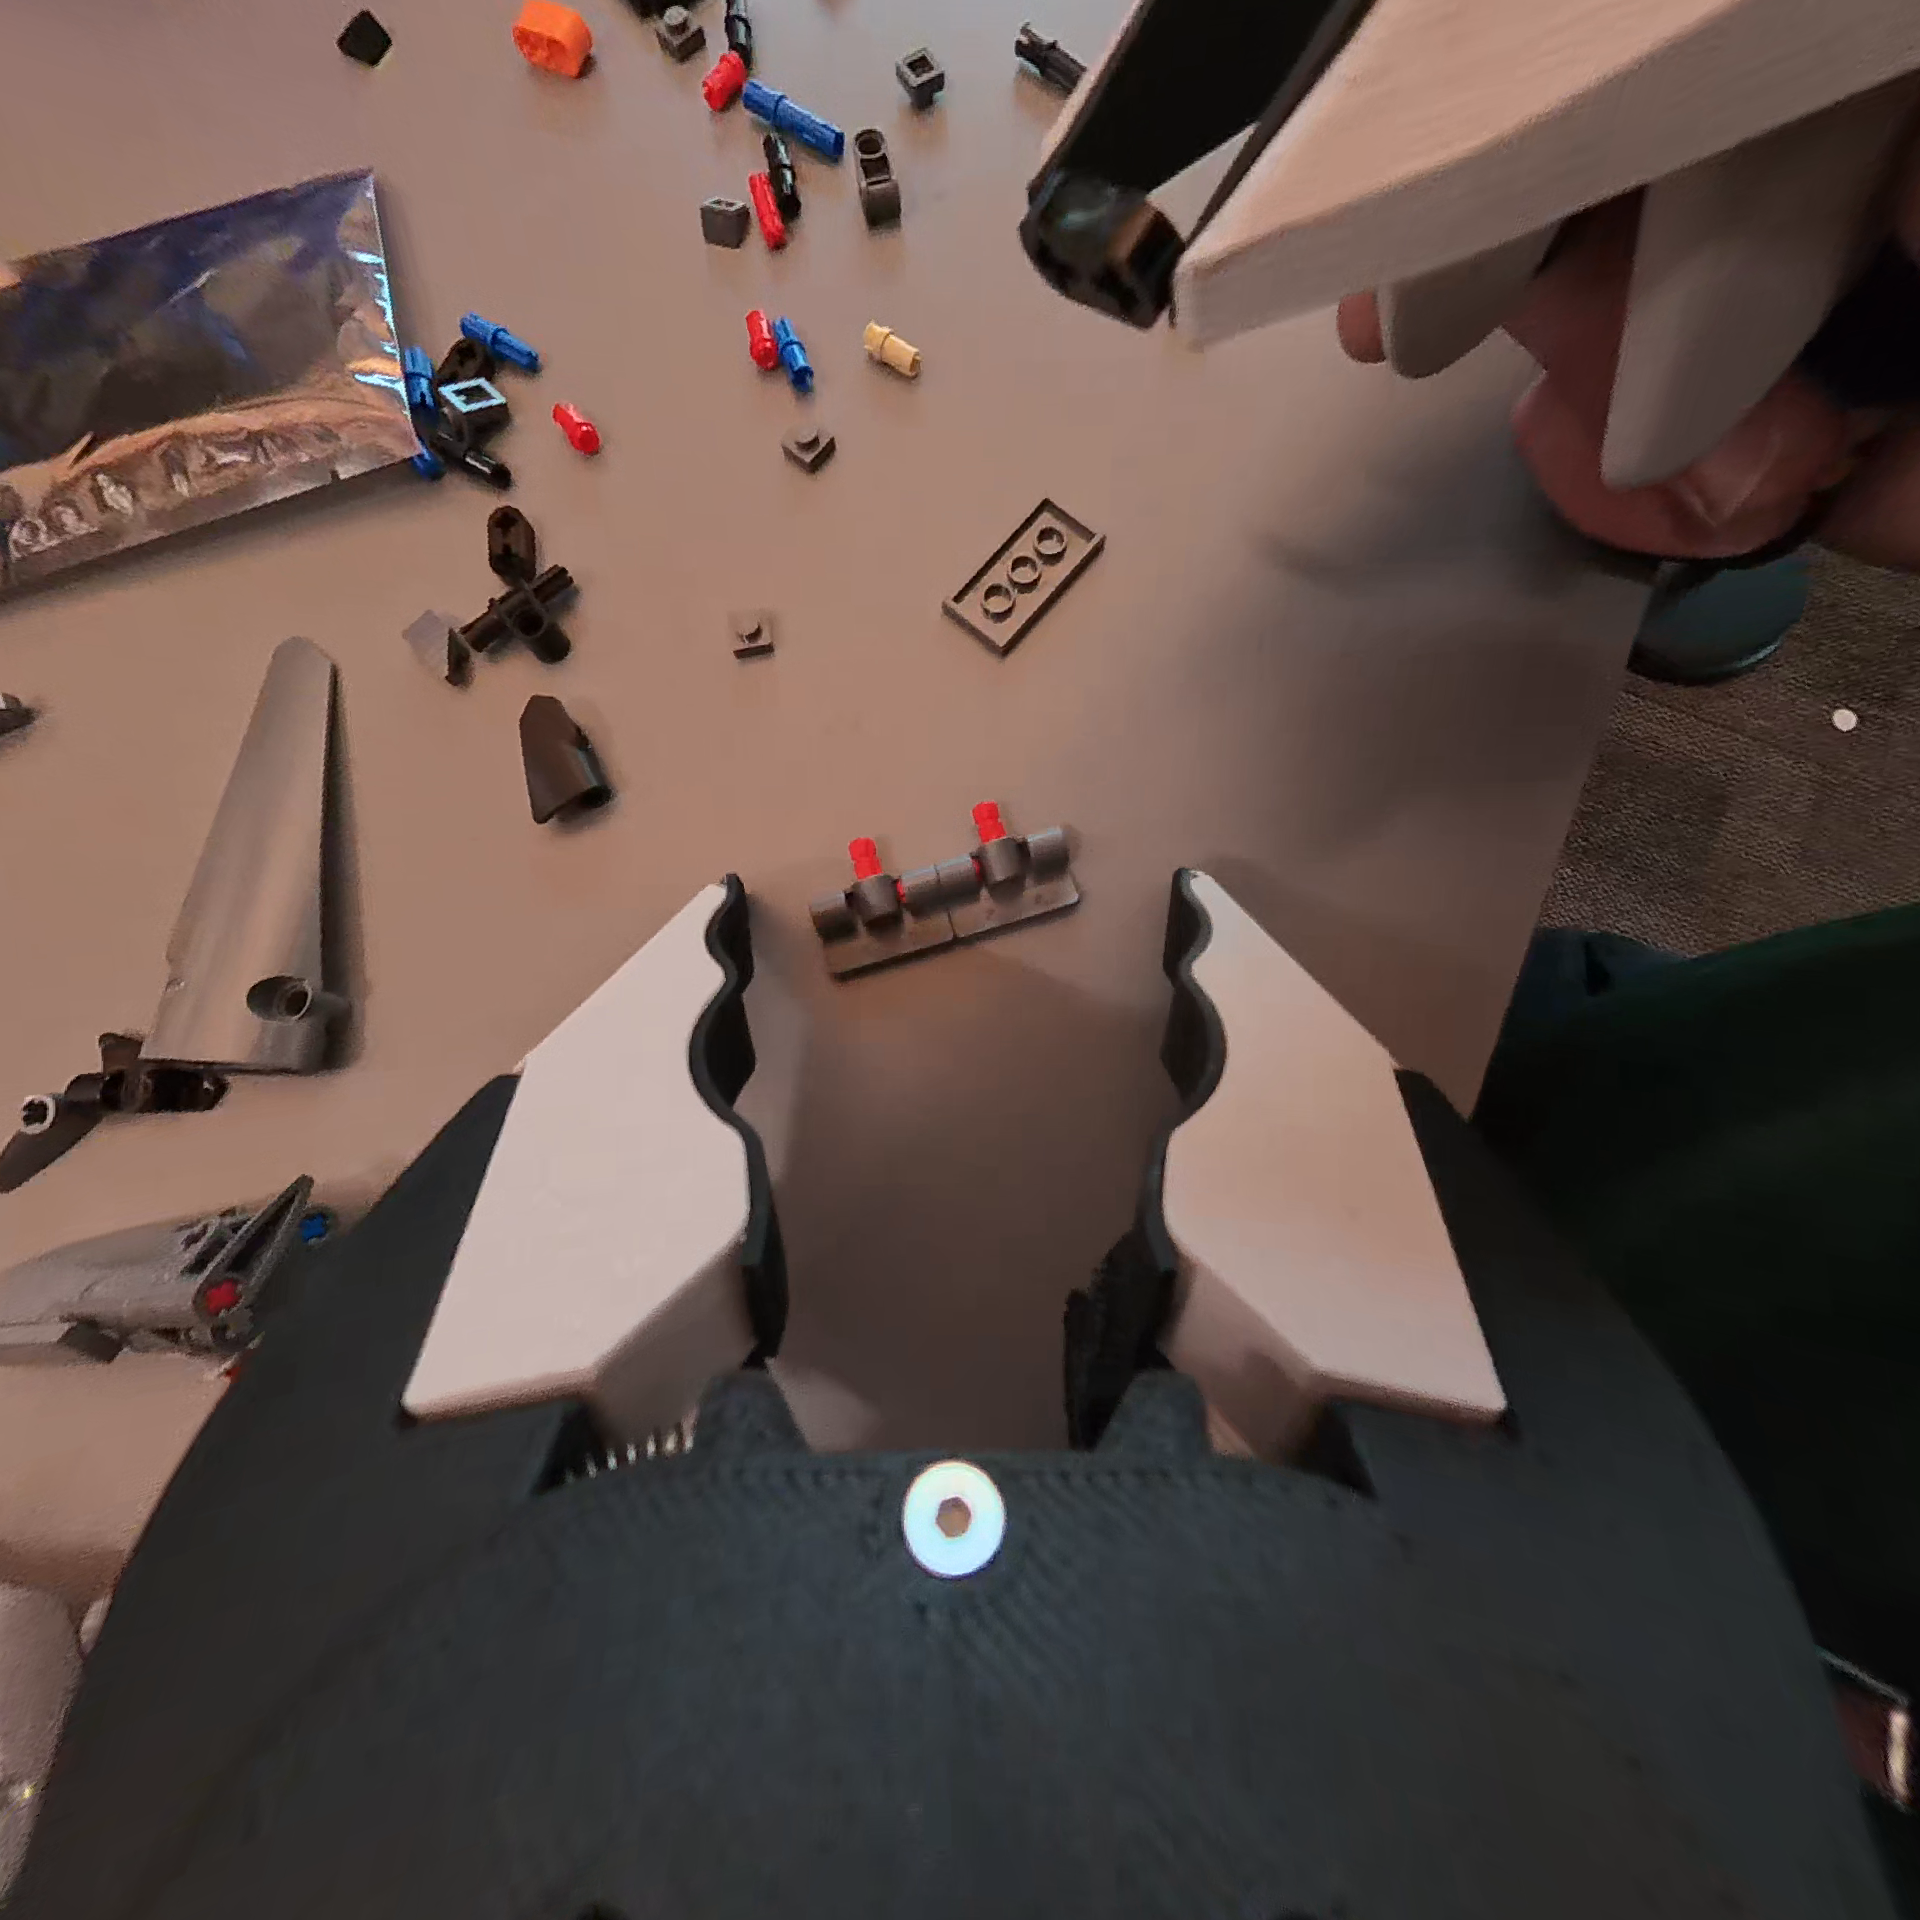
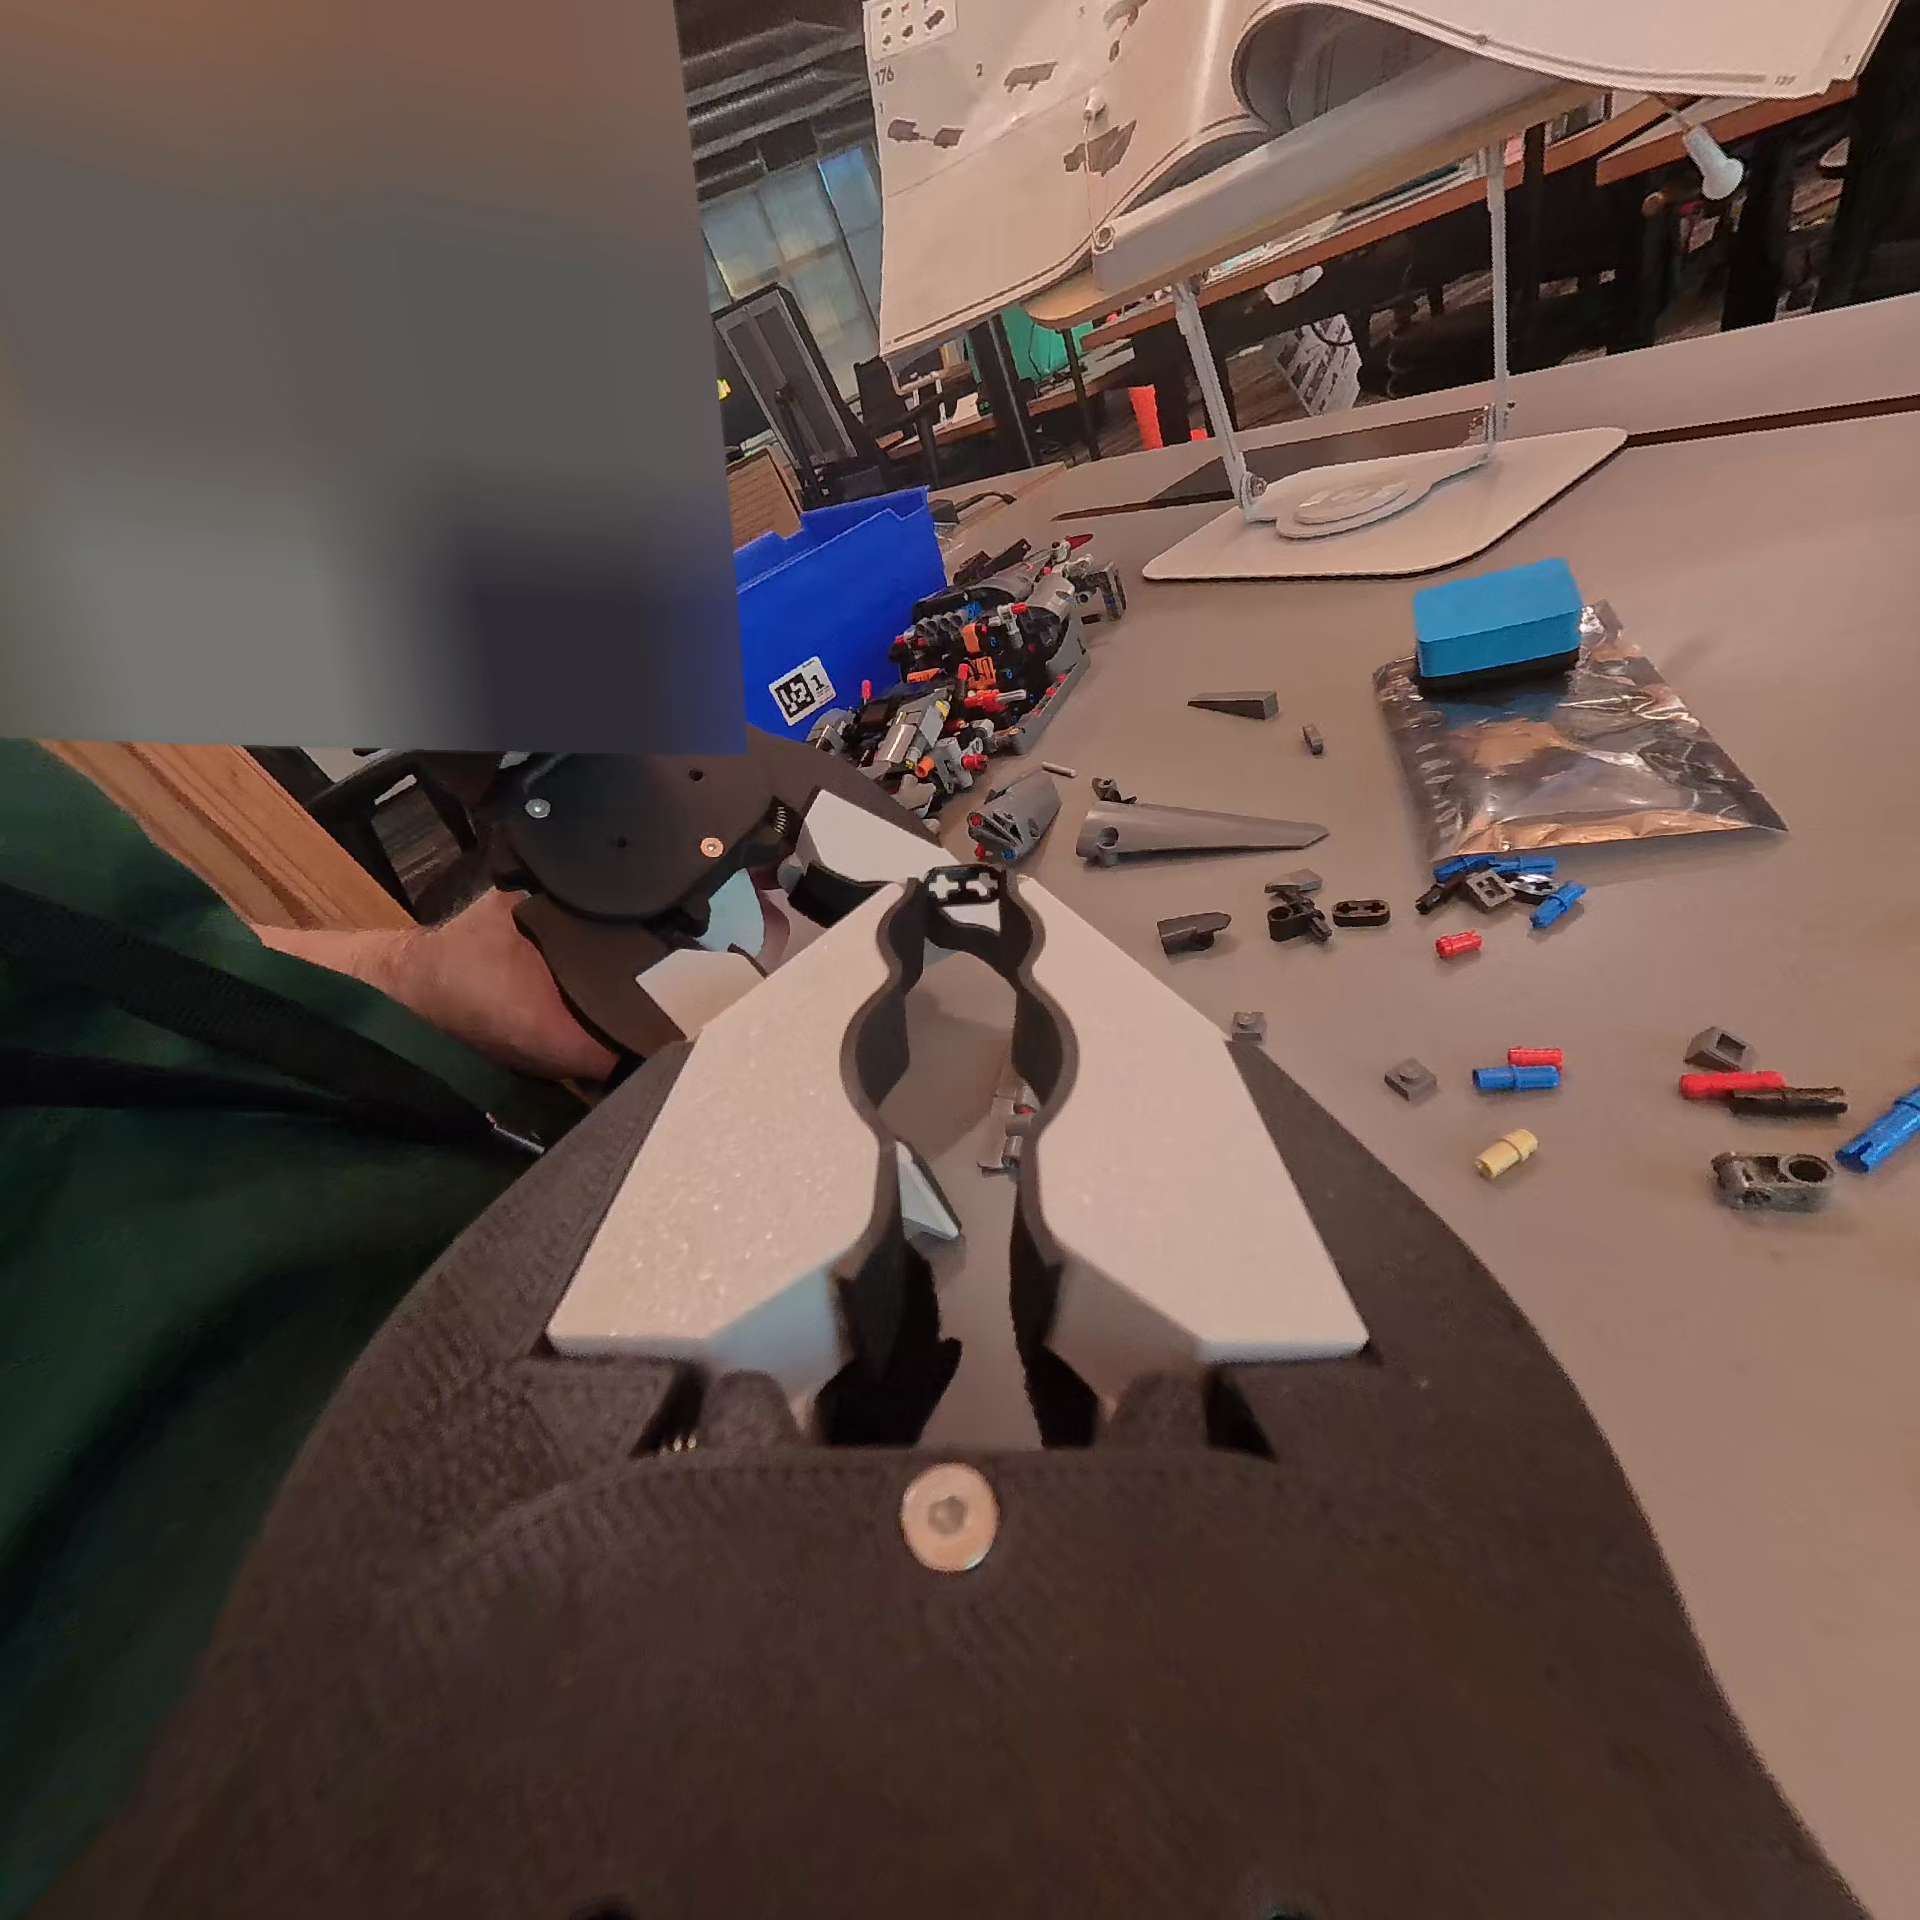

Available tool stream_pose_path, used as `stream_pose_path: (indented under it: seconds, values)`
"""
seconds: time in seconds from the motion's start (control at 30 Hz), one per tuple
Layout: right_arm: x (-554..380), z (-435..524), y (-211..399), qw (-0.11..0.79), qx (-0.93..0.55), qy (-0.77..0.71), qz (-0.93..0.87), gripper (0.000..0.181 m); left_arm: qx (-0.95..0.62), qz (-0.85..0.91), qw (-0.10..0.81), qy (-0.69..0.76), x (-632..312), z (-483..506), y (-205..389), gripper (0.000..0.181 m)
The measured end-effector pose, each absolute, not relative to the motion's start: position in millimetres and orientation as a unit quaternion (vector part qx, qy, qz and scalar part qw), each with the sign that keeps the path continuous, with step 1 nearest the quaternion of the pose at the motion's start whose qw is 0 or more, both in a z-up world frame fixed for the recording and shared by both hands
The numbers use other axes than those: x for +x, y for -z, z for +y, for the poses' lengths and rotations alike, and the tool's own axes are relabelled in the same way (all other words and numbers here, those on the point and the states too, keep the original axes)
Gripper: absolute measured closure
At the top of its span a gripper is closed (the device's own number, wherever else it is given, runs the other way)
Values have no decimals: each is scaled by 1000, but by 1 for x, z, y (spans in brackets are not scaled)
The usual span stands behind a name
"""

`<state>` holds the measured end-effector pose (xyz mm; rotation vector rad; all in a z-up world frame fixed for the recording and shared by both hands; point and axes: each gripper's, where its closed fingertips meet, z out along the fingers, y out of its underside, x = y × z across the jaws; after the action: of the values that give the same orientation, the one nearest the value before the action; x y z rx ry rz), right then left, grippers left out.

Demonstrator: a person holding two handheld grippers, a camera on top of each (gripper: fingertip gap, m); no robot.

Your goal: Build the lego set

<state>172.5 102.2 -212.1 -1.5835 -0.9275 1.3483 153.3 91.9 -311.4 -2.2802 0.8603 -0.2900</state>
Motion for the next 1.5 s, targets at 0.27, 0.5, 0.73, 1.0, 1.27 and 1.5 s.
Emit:
stream_pose_path:
  seconds: [0.27,0.5,0.73,1.0,1.27,1.5]
  values:
    - [173,101,211,419,-627,-542,-372,169,-869,344,342,92,148,91,309,134]
    - [167,102,219,395,-645,-533,-379,169,-825,380,417,23,127,101,288,135]
    - [145,100,223,336,-647,-573,-374,169,-707,476,519,-58,126,106,238,135]
    - [139,108,221,328,-647,-589,-357,169,-662,515,537,-92,122,112,229,135]
    - [139,112,220,311,-644,-608,-345,169,-630,548,543,-87,128,115,225,135]
    - [142,112,211,284,-620,-652,-333,169,-613,573,538,-79,130,117,216,135]
